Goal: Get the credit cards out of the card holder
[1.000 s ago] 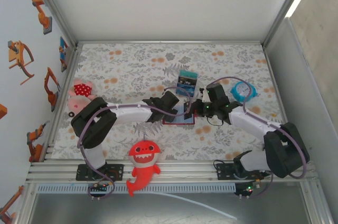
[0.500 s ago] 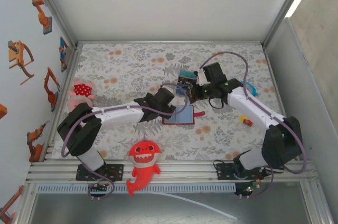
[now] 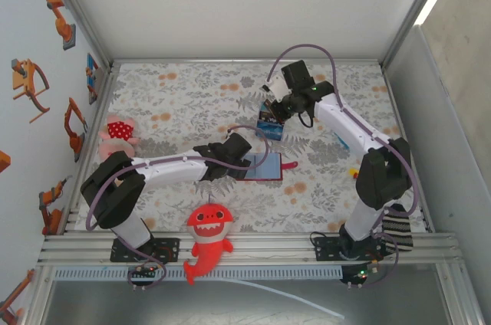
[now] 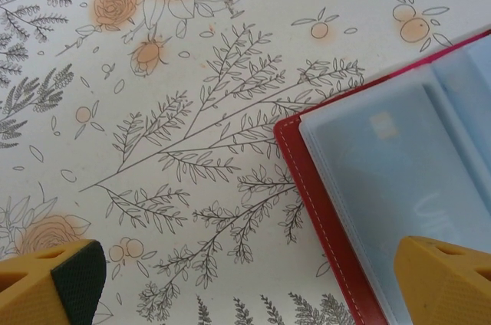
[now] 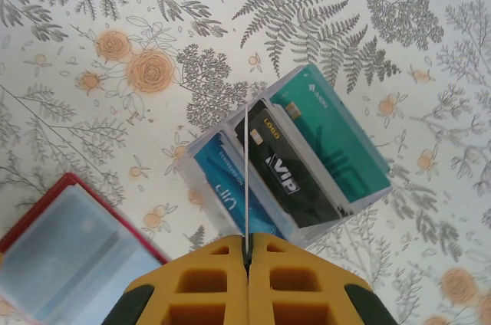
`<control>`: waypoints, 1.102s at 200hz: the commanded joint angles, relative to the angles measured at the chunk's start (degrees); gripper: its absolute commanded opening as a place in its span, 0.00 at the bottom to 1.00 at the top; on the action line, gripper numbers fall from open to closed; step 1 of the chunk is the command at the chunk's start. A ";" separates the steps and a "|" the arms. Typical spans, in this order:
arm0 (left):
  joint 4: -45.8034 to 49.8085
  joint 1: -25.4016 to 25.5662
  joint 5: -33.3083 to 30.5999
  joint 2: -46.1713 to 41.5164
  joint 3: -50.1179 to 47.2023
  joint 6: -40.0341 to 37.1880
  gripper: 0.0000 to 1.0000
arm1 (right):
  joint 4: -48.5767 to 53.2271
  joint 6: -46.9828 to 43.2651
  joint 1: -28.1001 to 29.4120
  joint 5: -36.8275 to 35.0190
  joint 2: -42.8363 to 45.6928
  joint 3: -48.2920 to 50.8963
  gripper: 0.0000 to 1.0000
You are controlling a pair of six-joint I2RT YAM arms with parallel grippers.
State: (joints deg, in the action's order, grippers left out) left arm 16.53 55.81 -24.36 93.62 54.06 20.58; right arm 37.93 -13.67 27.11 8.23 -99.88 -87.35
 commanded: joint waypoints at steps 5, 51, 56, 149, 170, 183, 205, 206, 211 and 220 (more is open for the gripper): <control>1.71 0.17 0.15 0.13 -0.89 1.99 0.97 | 1.63 -9.05 -0.35 -1.49 -3.21 -3.55 0.00; 2.18 0.09 -0.94 2.15 -1.16 1.92 0.97 | 3.06 -13.06 -0.97 -3.49 -10.13 -8.36 0.00; 2.27 0.09 -1.17 2.49 -1.15 1.84 0.97 | 3.18 -13.36 -1.01 -3.40 -10.52 -8.74 0.00; 3.82 -0.17 -3.48 4.63 -0.98 1.53 0.97 | 5.48 -18.27 -2.22 -0.52 -14.38 -11.66 0.00; 4.30 -0.26 -4.14 4.77 -0.68 1.43 0.97 | 5.51 -18.82 -2.16 0.41 -14.28 -11.29 0.00; 4.47 -0.35 -4.45 4.64 -0.67 1.26 0.97 | 5.53 -19.32 -2.23 0.91 -14.21 -10.95 0.00; 4.67 -0.59 -4.70 4.27 -0.49 0.78 0.97 | 5.37 -19.88 -2.24 0.27 -14.38 -10.74 0.00; 4.70 -0.61 -4.67 4.28 -0.47 0.73 0.97 | 5.34 -19.89 -2.28 0.24 -14.38 -10.74 0.00; 4.73 -0.66 -4.79 4.13 -0.45 0.63 0.97 | 5.32 -19.95 -2.28 0.21 -14.43 -10.73 0.00; 4.74 -0.79 -4.86 4.00 -0.44 0.38 0.97 | 5.31 -20.24 -2.33 0.21 -14.48 -10.65 0.00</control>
State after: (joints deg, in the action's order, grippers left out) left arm 19.03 55.55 -27.62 98.24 53.80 21.39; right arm 42.24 -32.25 25.19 7.92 -113.32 -97.30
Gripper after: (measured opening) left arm 0.970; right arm 0.038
